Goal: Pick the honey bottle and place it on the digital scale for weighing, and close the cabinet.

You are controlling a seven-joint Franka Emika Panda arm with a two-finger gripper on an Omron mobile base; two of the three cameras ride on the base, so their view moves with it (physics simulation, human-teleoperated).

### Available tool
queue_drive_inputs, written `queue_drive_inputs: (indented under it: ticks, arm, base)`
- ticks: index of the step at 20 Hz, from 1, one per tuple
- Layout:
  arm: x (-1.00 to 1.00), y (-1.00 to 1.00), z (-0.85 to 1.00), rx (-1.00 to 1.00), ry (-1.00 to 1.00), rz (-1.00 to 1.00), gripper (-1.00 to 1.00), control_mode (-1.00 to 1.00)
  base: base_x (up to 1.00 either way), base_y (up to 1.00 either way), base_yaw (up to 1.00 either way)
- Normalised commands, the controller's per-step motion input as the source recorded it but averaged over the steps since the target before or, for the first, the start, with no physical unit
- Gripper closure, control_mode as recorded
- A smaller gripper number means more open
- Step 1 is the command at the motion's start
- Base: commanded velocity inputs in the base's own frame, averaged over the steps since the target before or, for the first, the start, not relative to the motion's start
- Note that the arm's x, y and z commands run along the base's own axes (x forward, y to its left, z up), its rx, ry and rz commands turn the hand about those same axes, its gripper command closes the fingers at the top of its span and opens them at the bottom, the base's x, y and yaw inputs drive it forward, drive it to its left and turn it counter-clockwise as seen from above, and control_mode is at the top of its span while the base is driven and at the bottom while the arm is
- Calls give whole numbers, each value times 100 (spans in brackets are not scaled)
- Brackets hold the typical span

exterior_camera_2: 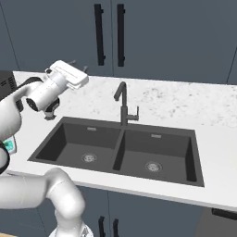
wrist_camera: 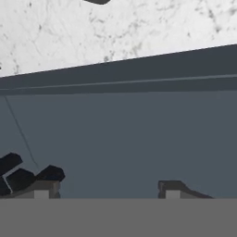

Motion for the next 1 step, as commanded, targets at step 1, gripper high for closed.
queue_drive_inputs:
  ticks: [1]
  arm:
    - [-7,-11,35,0,-2,0,-100,-100]
  base:
    - [0,0,0]
